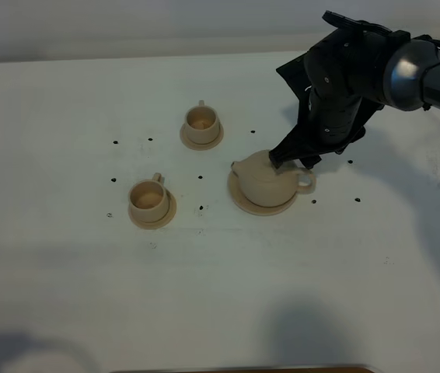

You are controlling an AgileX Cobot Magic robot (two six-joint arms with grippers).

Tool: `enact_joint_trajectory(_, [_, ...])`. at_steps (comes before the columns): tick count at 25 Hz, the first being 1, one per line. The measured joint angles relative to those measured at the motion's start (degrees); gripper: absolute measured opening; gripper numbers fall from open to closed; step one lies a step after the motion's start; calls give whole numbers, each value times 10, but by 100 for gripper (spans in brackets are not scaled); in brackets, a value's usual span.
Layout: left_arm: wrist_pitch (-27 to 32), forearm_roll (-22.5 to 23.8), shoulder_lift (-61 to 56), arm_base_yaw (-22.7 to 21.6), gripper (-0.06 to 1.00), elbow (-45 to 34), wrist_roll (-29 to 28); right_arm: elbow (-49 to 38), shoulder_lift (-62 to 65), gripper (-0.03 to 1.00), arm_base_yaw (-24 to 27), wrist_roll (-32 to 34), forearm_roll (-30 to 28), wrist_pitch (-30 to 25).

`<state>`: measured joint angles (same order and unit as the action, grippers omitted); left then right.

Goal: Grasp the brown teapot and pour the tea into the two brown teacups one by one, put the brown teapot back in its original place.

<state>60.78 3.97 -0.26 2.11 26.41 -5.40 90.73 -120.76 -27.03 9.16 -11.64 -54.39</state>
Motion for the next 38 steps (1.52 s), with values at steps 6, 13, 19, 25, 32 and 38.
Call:
enact_joint_trajectory(6, [0, 0, 0, 0, 31, 0, 0, 1, 0, 48, 1, -7, 31, -31])
enact_joint_trajectory(13, [0, 0, 0, 0, 31, 0, 1, 1, 0, 48, 0, -24, 67, -46])
enact_joint_trajectory(19, [0, 0, 0, 0, 31, 0, 0, 1, 1, 48, 0, -30, 49, -44])
enact_joint_trajectory(25, [0, 0, 0, 0, 31, 0, 0, 2, 1, 48, 0, -30, 9, -64])
enact_joint_trajectory(32, [0, 0, 0, 0, 31, 0, 0, 2, 1, 48, 0, -37, 13, -84])
enact_joint_trajectory(38, [0, 0, 0, 0, 31, 0, 0, 2, 1, 48, 0, -65, 52, -101])
